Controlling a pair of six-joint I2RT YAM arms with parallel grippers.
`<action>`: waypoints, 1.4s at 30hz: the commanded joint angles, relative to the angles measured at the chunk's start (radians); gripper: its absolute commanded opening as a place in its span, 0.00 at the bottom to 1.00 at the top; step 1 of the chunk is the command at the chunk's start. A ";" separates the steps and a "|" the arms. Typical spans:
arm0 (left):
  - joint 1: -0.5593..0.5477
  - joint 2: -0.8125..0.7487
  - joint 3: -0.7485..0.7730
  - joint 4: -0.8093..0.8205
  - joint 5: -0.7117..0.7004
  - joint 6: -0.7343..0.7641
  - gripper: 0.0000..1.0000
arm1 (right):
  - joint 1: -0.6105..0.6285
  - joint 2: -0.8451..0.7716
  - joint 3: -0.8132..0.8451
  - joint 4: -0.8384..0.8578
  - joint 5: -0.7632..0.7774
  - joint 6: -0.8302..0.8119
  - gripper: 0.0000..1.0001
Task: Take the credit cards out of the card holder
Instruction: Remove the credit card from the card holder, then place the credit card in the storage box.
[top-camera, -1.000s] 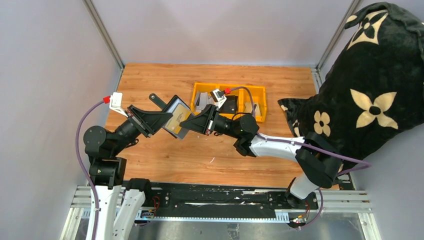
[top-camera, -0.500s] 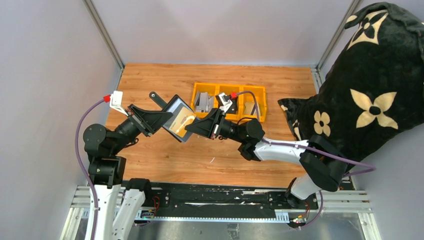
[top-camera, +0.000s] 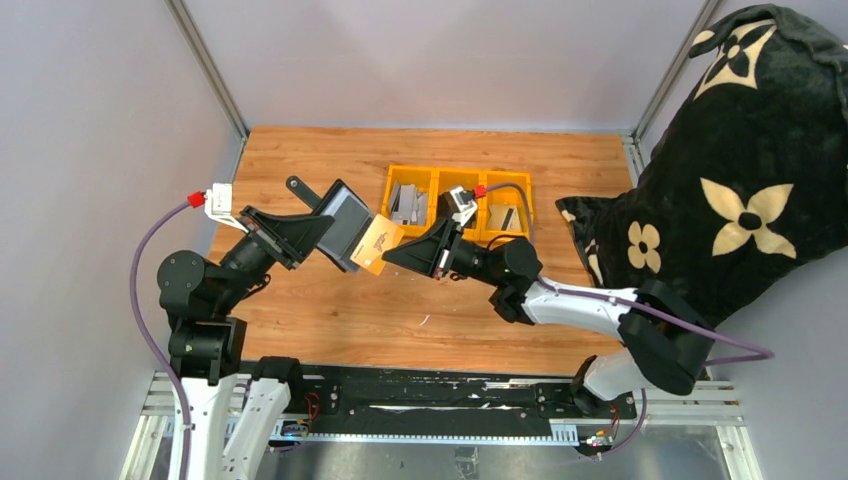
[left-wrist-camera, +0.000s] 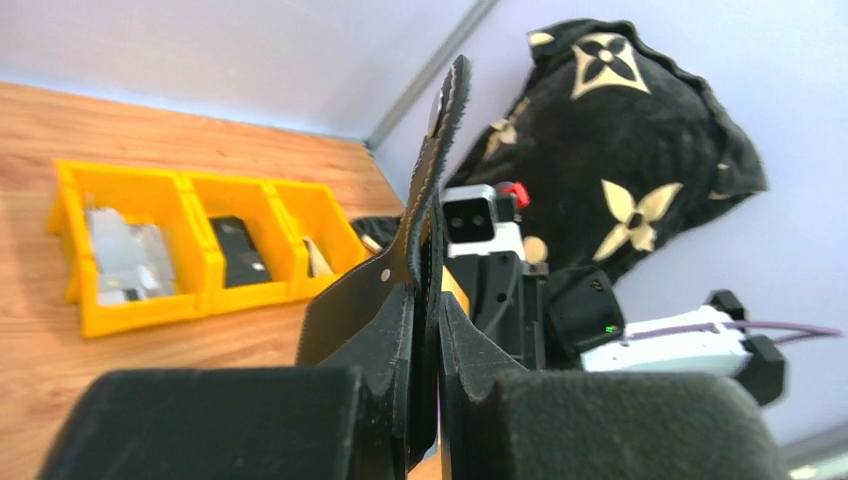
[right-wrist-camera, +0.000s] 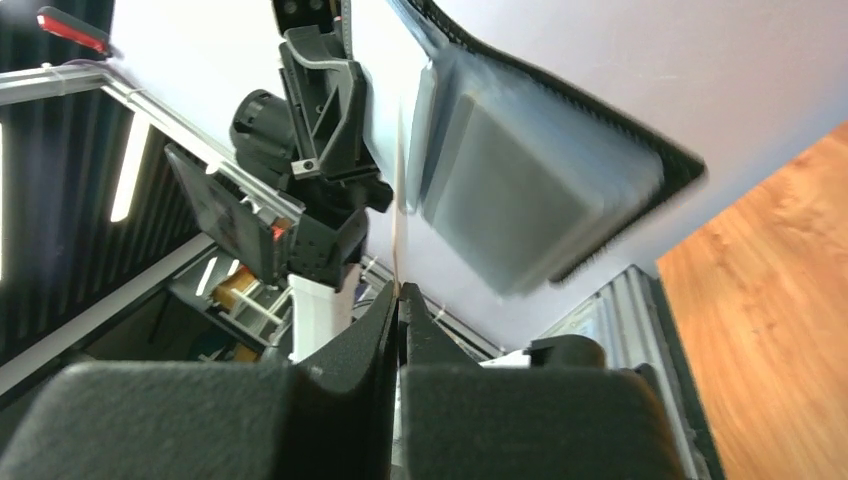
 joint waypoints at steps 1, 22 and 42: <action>0.000 -0.018 0.072 -0.038 -0.134 0.160 0.00 | -0.071 -0.115 -0.040 -0.129 -0.047 -0.088 0.00; 0.000 0.123 0.044 -0.154 0.172 0.323 0.00 | -0.721 -0.158 0.422 -1.714 0.181 -0.950 0.00; 0.000 0.098 0.069 -0.124 0.319 0.300 0.00 | -0.730 0.437 0.813 -1.823 0.214 -1.055 0.00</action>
